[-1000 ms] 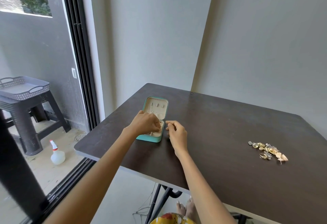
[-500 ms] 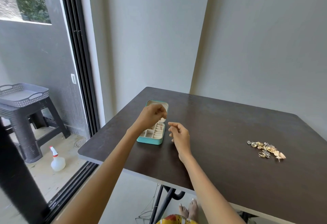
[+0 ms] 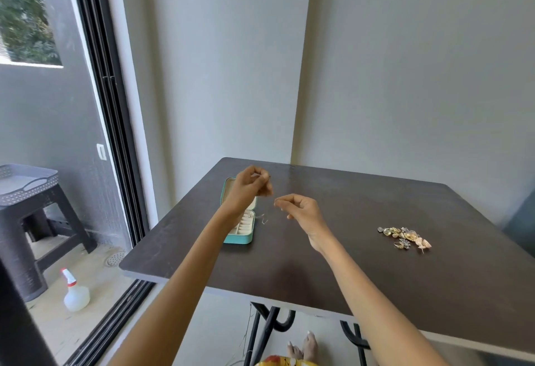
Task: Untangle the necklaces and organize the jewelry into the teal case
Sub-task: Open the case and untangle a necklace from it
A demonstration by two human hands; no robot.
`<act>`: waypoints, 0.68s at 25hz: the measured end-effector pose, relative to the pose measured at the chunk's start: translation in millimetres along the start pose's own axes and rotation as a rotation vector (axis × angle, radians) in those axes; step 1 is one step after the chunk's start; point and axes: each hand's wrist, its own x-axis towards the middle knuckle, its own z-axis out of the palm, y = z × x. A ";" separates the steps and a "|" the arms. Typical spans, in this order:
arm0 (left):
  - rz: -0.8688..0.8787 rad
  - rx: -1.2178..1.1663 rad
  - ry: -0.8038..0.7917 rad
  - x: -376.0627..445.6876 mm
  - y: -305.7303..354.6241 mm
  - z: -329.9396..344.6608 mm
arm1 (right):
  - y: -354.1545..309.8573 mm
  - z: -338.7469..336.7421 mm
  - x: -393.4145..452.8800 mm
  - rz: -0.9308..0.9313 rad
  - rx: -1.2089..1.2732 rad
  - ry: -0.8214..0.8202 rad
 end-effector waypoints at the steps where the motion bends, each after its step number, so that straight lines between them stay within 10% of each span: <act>1: -0.011 -0.009 -0.030 -1.2 2.7 0.7 | 1.9 -3.6 -4.0 0.007 0.013 0.001; 7: -0.003 0.213 -0.157 -6.7 10.3 23.5 | -14.9 -13.3 -8.1 -0.031 0.114 -0.190; 17: 0.049 -0.077 -0.027 -6.6 24.8 17.8 | 17.8 -34.1 -22.4 0.114 0.077 0.097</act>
